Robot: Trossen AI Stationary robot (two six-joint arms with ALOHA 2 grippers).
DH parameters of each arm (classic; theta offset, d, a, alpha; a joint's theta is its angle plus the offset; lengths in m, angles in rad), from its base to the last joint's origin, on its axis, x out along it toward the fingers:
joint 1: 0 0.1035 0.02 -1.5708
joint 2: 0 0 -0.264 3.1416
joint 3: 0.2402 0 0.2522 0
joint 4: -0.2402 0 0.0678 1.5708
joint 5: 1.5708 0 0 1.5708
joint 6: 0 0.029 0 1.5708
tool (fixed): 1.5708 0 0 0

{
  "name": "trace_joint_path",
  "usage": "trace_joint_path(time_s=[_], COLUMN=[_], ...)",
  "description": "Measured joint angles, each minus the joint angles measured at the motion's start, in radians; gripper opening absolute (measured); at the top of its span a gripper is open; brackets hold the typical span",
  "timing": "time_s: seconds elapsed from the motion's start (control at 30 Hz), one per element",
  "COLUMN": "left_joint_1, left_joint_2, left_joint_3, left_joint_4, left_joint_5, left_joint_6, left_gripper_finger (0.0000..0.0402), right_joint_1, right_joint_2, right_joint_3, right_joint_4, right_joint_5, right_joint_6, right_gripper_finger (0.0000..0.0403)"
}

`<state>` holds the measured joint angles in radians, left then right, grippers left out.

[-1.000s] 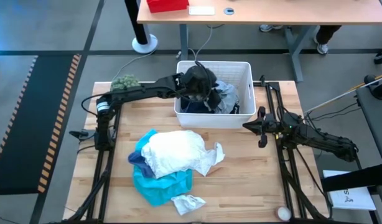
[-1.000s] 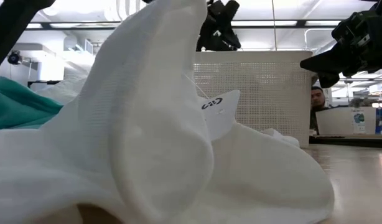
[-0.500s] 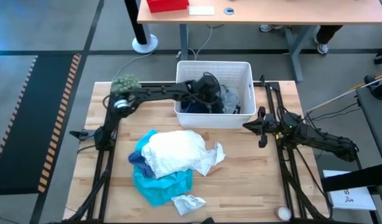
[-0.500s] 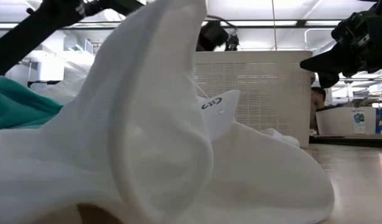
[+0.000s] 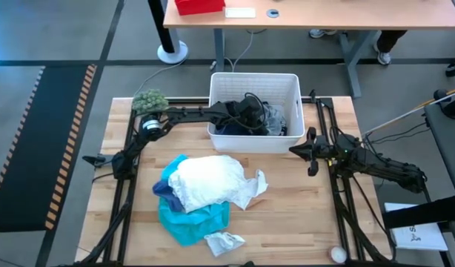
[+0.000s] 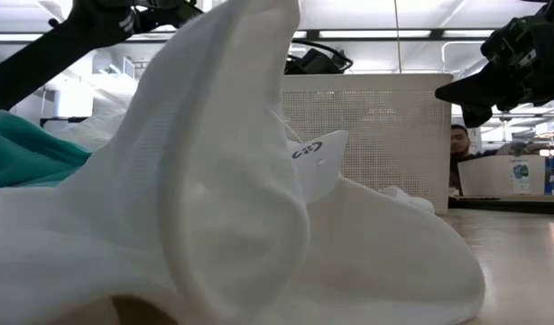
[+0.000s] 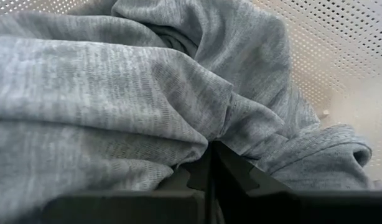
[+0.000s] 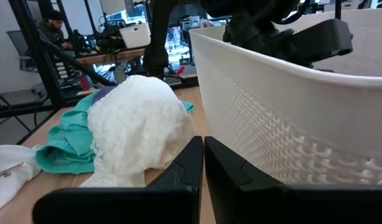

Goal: Sort clothes
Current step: Put the gray shorts into the white bin, then put the blue socks into the white bin

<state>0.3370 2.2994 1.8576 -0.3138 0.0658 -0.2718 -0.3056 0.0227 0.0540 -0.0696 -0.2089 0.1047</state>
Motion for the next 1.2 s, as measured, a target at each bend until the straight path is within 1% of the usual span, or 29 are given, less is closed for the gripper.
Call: trace_joint_path(time_s=[0.27,0.43,0.53,0.7,0.9,1.0,1.1,1.2], left_joint_1=[-0.014,-0.018,-0.019,-0.023,-0.023,-0.025,-0.034,-0.054], left_joint_2=[-0.026,-0.083,-0.122,-0.19,-0.3,-0.359,-0.443,-0.534], left_joint_3=[-0.006,0.0,0.015,0.025,0.027,0.027,0.028,0.029], left_joint_4=[0.008,0.043,0.053,0.053,0.055,0.023,-0.073,-0.219], left_joint_5=[-0.003,0.004,0.006,0.006,0.006,0.006,0.005,0.002], left_joint_6=[0.029,0.033,0.054,0.079,0.097,0.119,0.197,0.269], left_gripper_finger=[0.0,0.0,0.0007,0.0039,0.0098,0.0128,0.0146,0.0141], right_joint_1=[0.0,0.0,0.0,0.0,0.0,0.0,0.0,0.0], right_joint_2=[0.0,0.0,0.0,0.0,0.0,0.0,0.0,0.0], right_joint_3=[0.0,0.0,0.0,0.0,0.0,0.0,0.0,0.0], right_joint_4=[0.0,0.0,0.0,0.0,0.0,0.0,0.0,0.0], right_joint_5=[0.0,0.0,0.0,0.0,0.0,0.0,0.0,0.0], right_joint_6=[0.0,0.0,0.0,0.0,0.0,0.0,0.0,0.0], right_gripper_finger=[0.0,0.0,0.0,0.0,0.0,0.0,0.0,0.0])
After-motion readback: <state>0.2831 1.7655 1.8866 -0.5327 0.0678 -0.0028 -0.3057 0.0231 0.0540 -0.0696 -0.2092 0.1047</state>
